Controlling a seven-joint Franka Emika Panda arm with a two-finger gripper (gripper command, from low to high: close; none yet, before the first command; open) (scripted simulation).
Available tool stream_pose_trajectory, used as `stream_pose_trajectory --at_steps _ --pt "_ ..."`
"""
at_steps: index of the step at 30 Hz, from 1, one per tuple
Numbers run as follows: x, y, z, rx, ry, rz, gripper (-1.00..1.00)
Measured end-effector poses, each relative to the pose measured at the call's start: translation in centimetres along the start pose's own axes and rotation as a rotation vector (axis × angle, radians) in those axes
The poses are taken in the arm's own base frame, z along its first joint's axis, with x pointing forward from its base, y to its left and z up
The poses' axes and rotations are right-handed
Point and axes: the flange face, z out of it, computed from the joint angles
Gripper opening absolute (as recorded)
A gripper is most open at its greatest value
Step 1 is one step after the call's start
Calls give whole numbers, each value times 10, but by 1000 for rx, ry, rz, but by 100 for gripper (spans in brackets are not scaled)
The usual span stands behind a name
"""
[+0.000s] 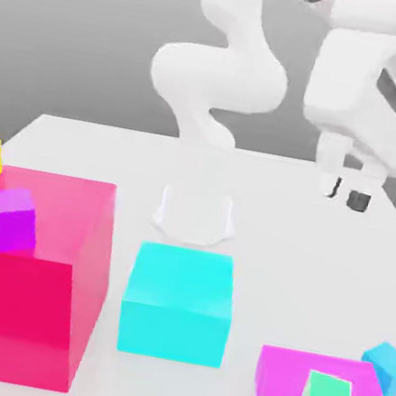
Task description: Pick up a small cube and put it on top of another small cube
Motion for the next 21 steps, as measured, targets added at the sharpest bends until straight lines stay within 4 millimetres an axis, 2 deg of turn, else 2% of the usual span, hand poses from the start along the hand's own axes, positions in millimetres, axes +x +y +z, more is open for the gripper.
stream_pose_trajectory --at_steps 4,8,11,15,17,21 --pt "-16 -63 50 53 -64 -291 0" --pt "-40 -118 91 139 -107 -561 0" --pt "-63 -157 112 223 -118 -753 0" --pt "-96 -212 124 358 -94 -1005 0" --pt "-105 -227 134 394 -80 -1061 0" --pt "-117 -243 171 406 -75 -1077 0"
